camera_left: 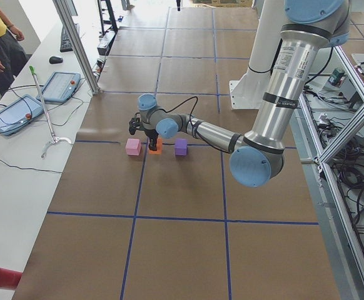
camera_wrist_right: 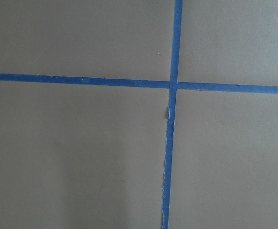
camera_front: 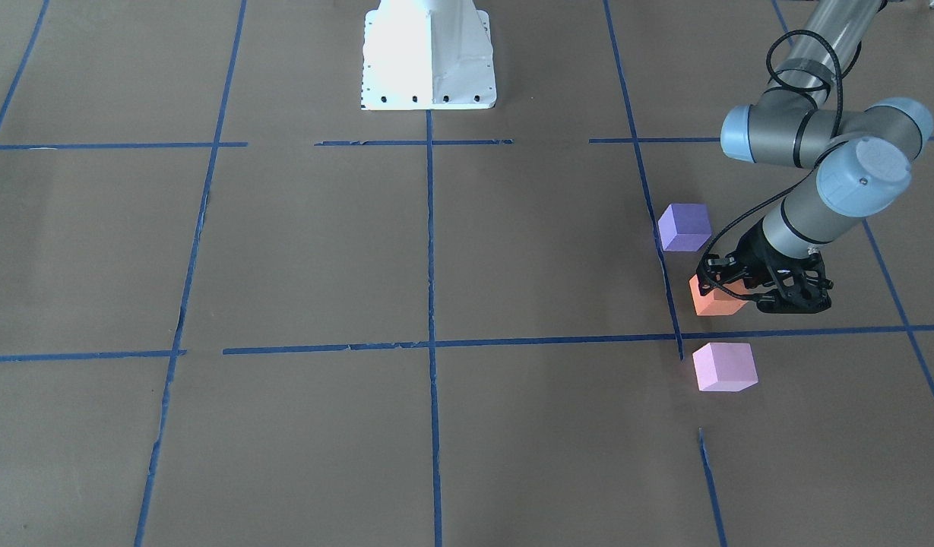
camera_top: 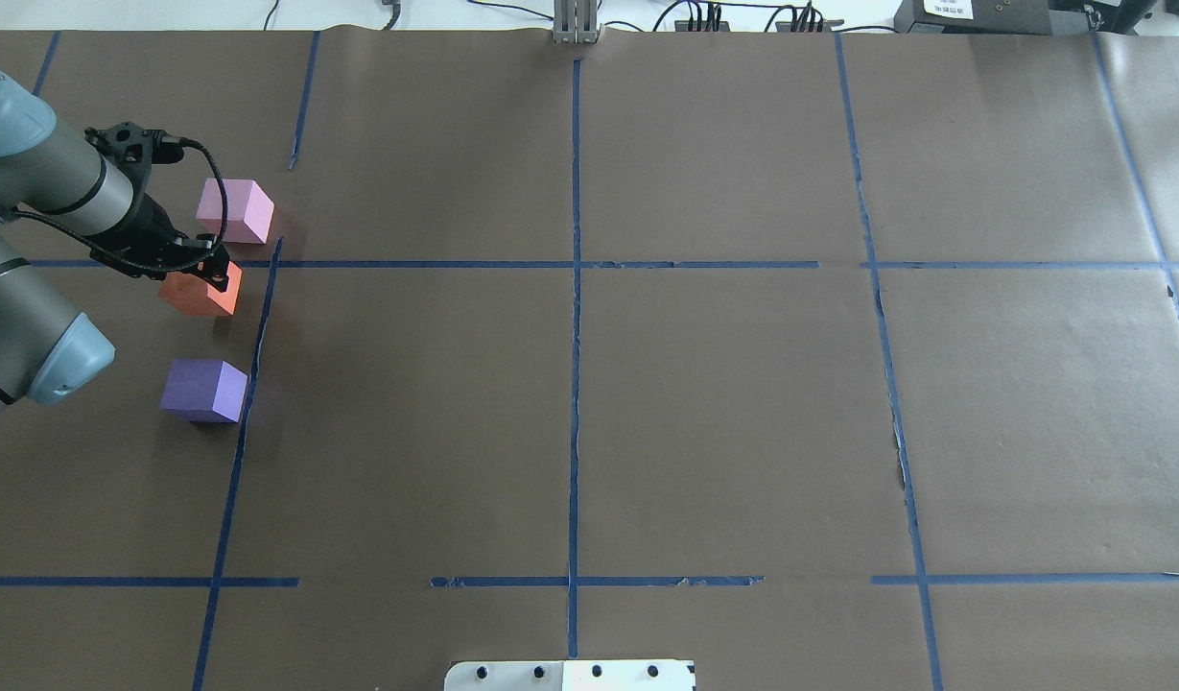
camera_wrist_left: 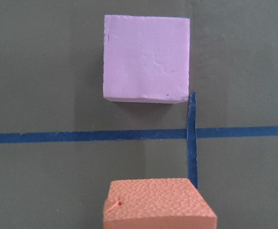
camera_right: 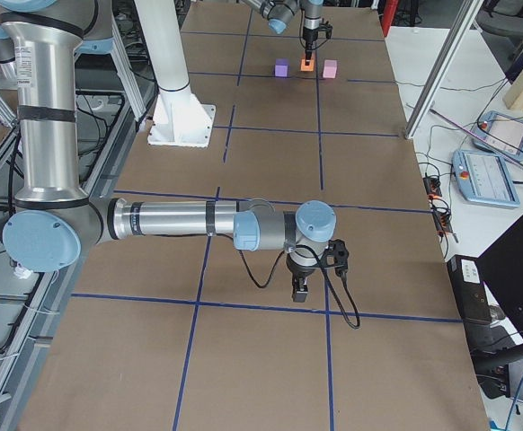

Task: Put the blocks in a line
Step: 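Lower the orange cube in line below the pink cube and release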

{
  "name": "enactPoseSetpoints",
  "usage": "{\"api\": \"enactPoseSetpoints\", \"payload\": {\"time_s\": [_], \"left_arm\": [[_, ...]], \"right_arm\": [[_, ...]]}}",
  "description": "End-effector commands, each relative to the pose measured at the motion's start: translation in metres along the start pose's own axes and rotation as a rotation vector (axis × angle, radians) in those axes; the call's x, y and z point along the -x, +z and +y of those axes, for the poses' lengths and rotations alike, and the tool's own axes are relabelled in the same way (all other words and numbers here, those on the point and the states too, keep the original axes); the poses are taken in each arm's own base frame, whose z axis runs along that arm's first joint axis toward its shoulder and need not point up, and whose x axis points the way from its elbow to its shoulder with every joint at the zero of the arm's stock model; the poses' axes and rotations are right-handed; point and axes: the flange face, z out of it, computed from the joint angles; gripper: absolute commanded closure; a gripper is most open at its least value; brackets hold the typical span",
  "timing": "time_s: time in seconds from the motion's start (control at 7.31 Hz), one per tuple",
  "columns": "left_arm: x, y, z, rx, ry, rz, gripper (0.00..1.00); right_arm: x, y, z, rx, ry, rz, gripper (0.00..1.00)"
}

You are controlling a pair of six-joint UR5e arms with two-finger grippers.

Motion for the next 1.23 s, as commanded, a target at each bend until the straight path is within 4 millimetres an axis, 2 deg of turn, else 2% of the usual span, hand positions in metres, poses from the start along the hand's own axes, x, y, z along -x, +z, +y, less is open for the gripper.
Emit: {"api": "enactPoseSetpoints", "payload": {"time_s": [0.0,1.09], "left_arm": [[0.000,0.004,-0.003,-0.006,-0.019,0.007,0.83],[0.002,0.017,-0.010,-0.013,-0.043,0.023,0.83]], "right_arm": [[0.000,0.000,0.000,-0.001,-0.001,0.001,0.00],[0.000,0.000,0.000,0.000,0.000,0.001,0.00]]}}
